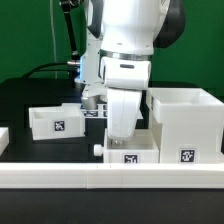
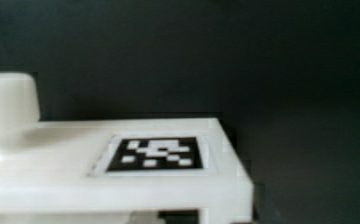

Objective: Assemble drawer

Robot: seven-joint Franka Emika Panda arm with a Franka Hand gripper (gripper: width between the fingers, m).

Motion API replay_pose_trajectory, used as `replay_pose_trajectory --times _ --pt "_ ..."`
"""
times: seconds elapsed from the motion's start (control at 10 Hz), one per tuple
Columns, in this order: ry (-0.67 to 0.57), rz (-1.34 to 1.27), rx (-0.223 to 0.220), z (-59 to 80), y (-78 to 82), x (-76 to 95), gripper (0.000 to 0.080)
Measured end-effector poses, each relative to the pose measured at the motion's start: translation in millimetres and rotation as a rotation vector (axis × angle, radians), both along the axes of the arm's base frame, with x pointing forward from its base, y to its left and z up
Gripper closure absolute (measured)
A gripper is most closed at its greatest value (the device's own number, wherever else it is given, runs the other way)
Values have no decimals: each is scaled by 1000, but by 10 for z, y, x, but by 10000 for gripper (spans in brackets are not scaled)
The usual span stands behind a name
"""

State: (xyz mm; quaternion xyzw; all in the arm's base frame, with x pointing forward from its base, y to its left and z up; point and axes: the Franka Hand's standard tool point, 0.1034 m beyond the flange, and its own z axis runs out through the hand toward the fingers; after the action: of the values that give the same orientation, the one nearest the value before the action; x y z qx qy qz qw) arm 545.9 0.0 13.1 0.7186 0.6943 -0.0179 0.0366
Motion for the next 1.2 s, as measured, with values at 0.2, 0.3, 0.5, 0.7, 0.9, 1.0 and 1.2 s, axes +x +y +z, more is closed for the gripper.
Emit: replay_pose_trajectory --times 0.2,0.3,0.5,0.7,0.9,1.0,1.2 --pt "4 -10 -4 10 8 -5 757" --pt "17 -21 -7 21 11 -6 757" --pt "43 -27 -15 33 -9 -5 757" --pt "45 -28 -15 26 -13 -14 757" --pt "46 -29 -15 23 -17 -16 757" --pt "45 -23 -16 19 -12 -15 757" --pt "39 17 -23 18 9 0 757"
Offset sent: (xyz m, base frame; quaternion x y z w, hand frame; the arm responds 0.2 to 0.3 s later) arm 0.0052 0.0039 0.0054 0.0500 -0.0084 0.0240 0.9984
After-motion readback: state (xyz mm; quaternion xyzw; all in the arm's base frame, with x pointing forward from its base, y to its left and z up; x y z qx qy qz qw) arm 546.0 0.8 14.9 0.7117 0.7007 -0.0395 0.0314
